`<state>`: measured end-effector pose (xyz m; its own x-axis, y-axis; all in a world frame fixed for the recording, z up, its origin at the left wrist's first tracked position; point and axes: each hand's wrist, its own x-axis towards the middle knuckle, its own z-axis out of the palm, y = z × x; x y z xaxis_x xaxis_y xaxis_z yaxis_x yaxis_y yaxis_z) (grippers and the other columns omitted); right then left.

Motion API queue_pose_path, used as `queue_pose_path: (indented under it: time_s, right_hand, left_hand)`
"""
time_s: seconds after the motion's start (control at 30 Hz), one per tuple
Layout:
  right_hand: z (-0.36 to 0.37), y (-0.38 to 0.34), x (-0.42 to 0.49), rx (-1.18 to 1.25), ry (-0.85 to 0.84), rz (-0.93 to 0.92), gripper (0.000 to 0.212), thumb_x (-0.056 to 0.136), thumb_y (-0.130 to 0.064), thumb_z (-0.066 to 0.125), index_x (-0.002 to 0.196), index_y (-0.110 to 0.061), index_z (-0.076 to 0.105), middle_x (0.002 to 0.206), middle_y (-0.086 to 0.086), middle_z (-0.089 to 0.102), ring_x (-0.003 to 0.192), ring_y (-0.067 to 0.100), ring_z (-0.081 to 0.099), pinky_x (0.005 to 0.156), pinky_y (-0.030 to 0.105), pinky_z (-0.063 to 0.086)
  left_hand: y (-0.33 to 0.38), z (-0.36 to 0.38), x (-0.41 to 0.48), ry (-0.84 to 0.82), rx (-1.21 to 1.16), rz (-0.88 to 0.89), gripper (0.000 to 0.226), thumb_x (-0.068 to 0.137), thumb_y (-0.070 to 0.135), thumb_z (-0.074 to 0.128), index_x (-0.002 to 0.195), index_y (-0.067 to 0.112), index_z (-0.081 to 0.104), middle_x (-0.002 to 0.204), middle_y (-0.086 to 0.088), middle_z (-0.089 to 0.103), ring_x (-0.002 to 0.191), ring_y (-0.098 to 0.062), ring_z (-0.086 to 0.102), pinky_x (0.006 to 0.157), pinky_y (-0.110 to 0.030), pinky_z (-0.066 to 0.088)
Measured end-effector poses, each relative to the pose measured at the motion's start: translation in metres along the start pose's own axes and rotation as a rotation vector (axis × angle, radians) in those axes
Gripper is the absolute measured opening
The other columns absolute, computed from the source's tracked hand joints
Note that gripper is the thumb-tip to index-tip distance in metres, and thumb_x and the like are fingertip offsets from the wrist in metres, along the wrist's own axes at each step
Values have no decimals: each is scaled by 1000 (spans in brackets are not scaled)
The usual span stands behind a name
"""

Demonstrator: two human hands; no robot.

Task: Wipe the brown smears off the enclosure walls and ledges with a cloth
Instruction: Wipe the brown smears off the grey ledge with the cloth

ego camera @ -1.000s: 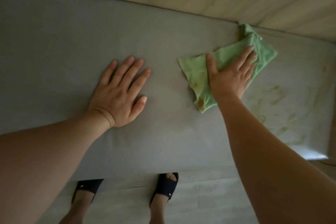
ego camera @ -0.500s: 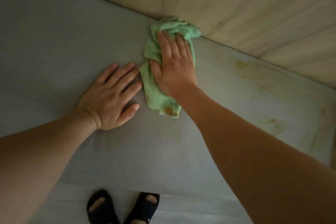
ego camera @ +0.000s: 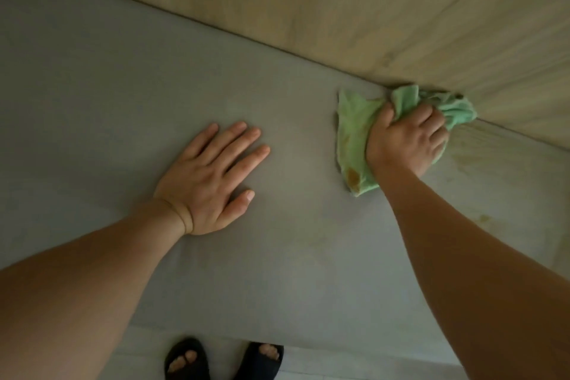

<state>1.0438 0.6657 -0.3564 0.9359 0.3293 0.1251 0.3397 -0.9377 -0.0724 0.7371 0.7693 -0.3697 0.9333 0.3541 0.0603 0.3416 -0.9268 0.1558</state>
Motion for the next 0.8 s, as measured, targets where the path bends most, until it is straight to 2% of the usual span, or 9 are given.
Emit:
queue_pose_path:
  time_s: [0.07,0.1,0.23,0.37,0.47,0.53,0.67,0.73,0.8]
  right_hand:
    - [-1,-26,-10,11,-34,48,71,93,-56,36,137,-2,48,146,20,46,134,42,42,114,46,27]
    - [-1,-43,-18,36,-51,-26,69,92,-53,36,135,-2,50,145,21,48,133,42,43,113,47,28]
    - [1,-115,-53,233,-76,-585,50,90,-39,45,123,-5,60,127,20,60,115,41,53,99,49,39]
    - [-3,-169,-54,243,-245,-1014,48,98,-39,42,139,-18,56,144,5,55,127,31,48,105,44,37]
    - [-3,-157,-42,155,-264,-1171,54,102,-43,38,152,-24,46,155,-1,45,135,27,44,110,43,33]
    - [-2,-120,-32,124,-258,-1149,59,102,-46,36,158,-27,39,159,0,42,137,29,44,115,44,31]
    - [-2,-45,-23,81,-177,-809,61,102,-47,37,159,-24,37,158,5,43,140,33,42,124,48,23]
    - [-1,-37,-28,71,-149,-684,61,103,-47,37,159,-22,36,157,7,43,141,33,41,125,49,20]
    - [0,-42,-32,71,-138,-654,61,103,-46,36,159,-22,36,156,8,43,141,32,41,126,48,19]
  left_hand:
    - [0,0,0,9,-8,8,72,95,49,42,158,14,40,167,-14,30,156,-33,24,125,-57,20]
    - [0,0,0,12,-16,10,72,95,49,43,158,14,40,167,-13,31,156,-33,24,125,-57,20]
    - [-3,0,0,9,-24,11,70,95,49,46,156,14,44,165,-16,34,156,-34,25,125,-57,20]
    - [-2,2,0,21,-10,6,66,95,48,47,148,10,52,153,-21,47,148,-40,37,124,-58,22]
    - [-1,3,1,11,-17,1,69,95,47,46,152,10,48,157,-20,43,150,-39,34,123,-59,23]
    - [0,2,2,1,-18,-2,72,94,48,45,157,12,42,162,-17,37,153,-37,31,124,-59,21]
    - [-1,3,1,-2,-15,4,73,95,48,45,159,14,39,167,-14,30,156,-34,23,124,-58,20]
    - [-2,4,1,5,-16,9,73,95,49,45,159,14,38,168,-14,28,157,-33,22,124,-58,20]
    - [-3,5,-1,15,-22,9,73,96,49,45,159,15,38,168,-13,28,157,-33,21,124,-58,19]
